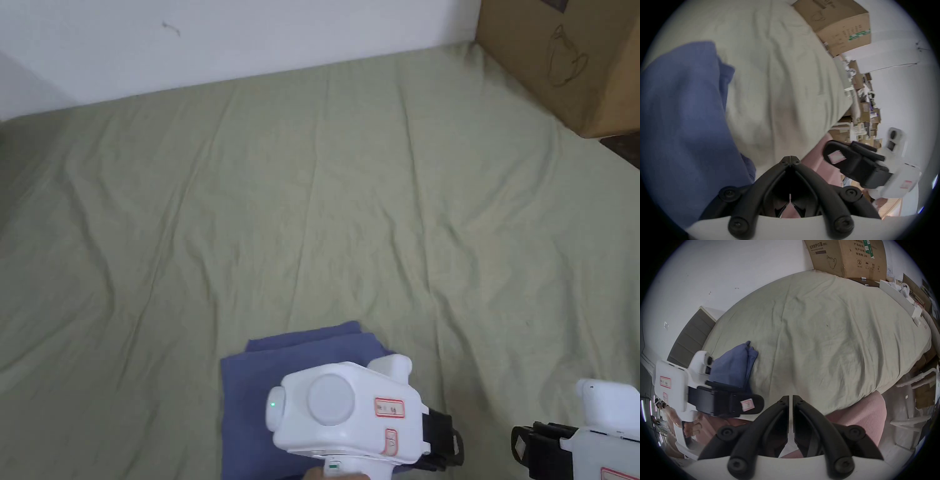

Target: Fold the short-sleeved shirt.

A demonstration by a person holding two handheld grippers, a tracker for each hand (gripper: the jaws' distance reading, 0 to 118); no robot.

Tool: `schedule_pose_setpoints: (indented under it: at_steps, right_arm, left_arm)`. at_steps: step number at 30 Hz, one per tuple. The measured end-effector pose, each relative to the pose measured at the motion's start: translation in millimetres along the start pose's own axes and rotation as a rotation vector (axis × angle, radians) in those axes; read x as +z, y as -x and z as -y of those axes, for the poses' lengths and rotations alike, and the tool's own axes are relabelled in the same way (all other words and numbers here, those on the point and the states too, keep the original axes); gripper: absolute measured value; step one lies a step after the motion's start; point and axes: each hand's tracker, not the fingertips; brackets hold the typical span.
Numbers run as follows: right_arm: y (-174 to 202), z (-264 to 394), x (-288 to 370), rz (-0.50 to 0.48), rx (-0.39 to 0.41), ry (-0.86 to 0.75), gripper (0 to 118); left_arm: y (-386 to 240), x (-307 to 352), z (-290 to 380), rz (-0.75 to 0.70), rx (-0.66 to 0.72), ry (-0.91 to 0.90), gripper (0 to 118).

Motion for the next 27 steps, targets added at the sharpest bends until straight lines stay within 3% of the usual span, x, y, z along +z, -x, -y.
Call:
schedule_pose_setpoints:
  at_steps: [5, 9, 13, 17, 20, 21, 24, 25, 27]
  right_arm:
    - [16, -10, 2, -0.003, 0.055, -0.01, 5]
    - [41, -23, -3, -0.065, 0.106, -0.013, 5]
    - [89, -43, -12, -0.125, 0.242, -0.032, 5]
    - [134, -60, -32, -0.216, 0.334, -0.041, 5]
    - [148, -65, -65, -0.297, 0.284, -0.003, 5]
    - [151, -64, -79, -0.268, 0.287, 0.008, 5]
    - [150, -45, -125, -0.035, 0.398, 0.109, 5]
    - [144, -40, -135, -0.045, 0.388, 0.151, 5]
    - [130, -39, -133, -0.121, 0.284, 0.119, 5]
  left_arm:
    - [18, 94, 5, 0.056, 0.049, -0.237, 0]
    - [54, 162, 28, 0.066, 0.125, -0.408, 0]
    - [100, 198, 55, -0.08, 0.223, -0.458, 0]
    - [131, 206, 84, -0.059, 0.312, -0.483, 0]
    - [147, 203, 95, -0.041, 0.355, -0.484, 0]
    - [151, 202, 96, -0.044, 0.354, -0.481, 0]
    - [161, 197, 100, -0.059, 0.374, -0.471, 0]
    - [166, 196, 101, -0.044, 0.393, -0.474, 2]
    - [173, 193, 101, 0.014, 0.439, -0.478, 34]
